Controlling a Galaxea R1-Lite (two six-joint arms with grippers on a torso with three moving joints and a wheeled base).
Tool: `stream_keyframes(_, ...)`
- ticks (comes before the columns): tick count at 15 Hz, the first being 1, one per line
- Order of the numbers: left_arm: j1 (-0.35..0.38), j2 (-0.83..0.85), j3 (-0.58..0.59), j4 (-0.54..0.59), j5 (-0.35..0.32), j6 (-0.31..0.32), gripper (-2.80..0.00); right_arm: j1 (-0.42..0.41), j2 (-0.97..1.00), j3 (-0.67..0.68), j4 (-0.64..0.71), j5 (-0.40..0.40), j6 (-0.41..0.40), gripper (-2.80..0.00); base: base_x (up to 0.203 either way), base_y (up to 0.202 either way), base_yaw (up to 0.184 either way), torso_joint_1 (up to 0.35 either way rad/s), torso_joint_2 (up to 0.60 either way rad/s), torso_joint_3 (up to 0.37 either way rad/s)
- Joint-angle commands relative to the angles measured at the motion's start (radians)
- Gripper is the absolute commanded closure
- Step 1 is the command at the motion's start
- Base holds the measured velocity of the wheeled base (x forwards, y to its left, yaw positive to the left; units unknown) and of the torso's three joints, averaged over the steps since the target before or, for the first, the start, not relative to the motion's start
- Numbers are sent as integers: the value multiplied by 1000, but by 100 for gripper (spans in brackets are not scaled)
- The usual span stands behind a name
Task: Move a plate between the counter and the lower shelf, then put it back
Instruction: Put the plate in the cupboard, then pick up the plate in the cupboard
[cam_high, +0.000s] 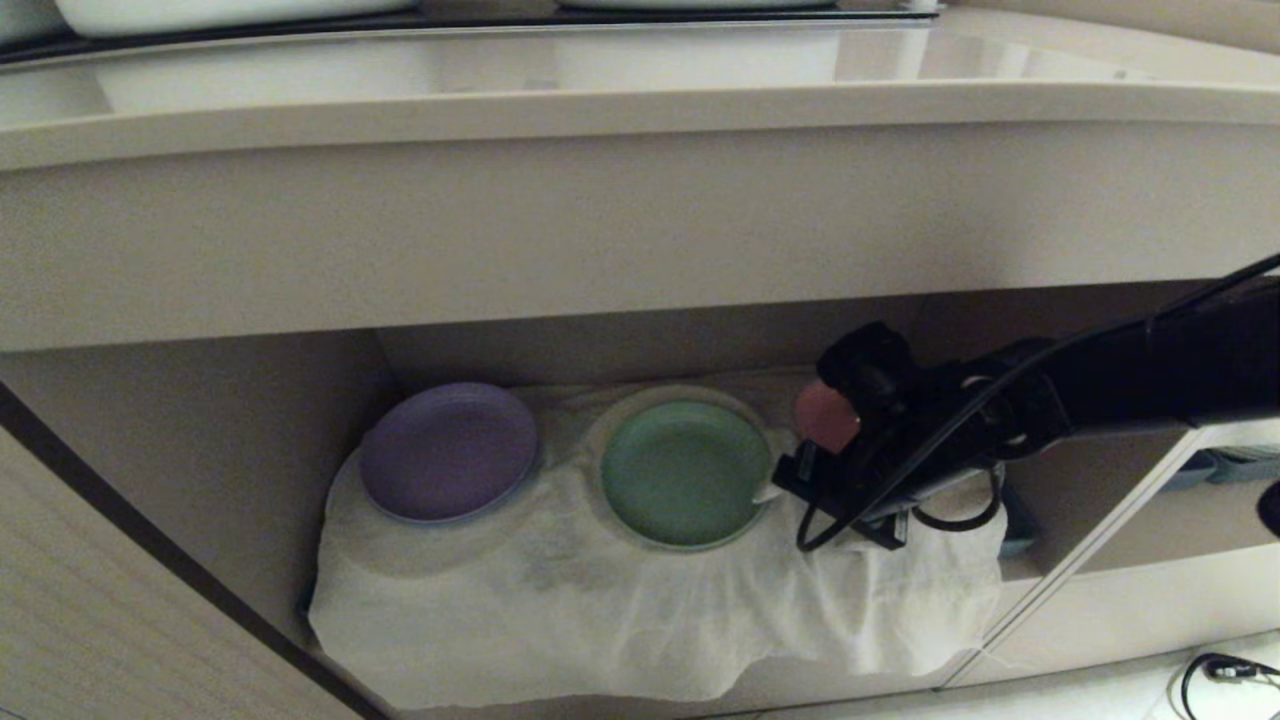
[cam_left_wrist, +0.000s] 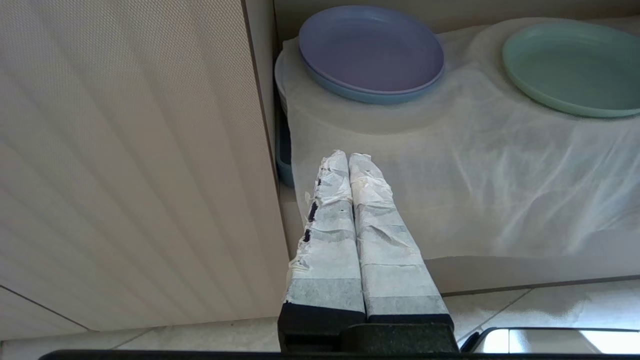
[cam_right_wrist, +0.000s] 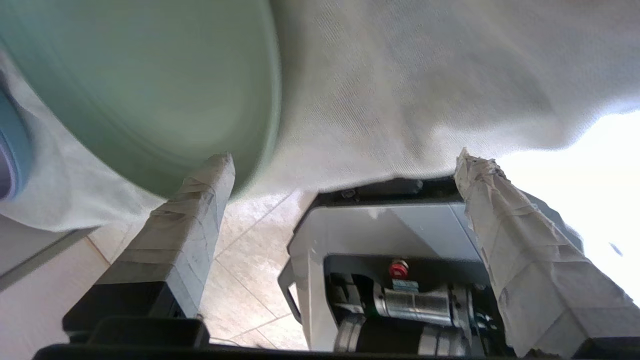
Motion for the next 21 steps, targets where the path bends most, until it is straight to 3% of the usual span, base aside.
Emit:
stream_keyframes(1,0,0,0,0,0,-1,0,0,-32,17,11,1,4,-280,0,0,0,0,0,0)
stream_keyframes(3,0,0,0,0,0,0,0,0,-58,31,51,1,-11,-280,0,0,0,0,0,0)
stream_keyframes(7,0,0,0,0,0,-1,0,0,-123,111,77,3,-127,-280,0,0,0,0,0,0)
stream_keyframes(20,0,0,0,0,0,0,0,5,-359,398,75,0,-186,-280,0,0,0,0,0,0)
stream_keyframes(21,0,0,0,0,0,0,0,5,-380,421,75,-1,-186,0,0,0,0,0,0,0)
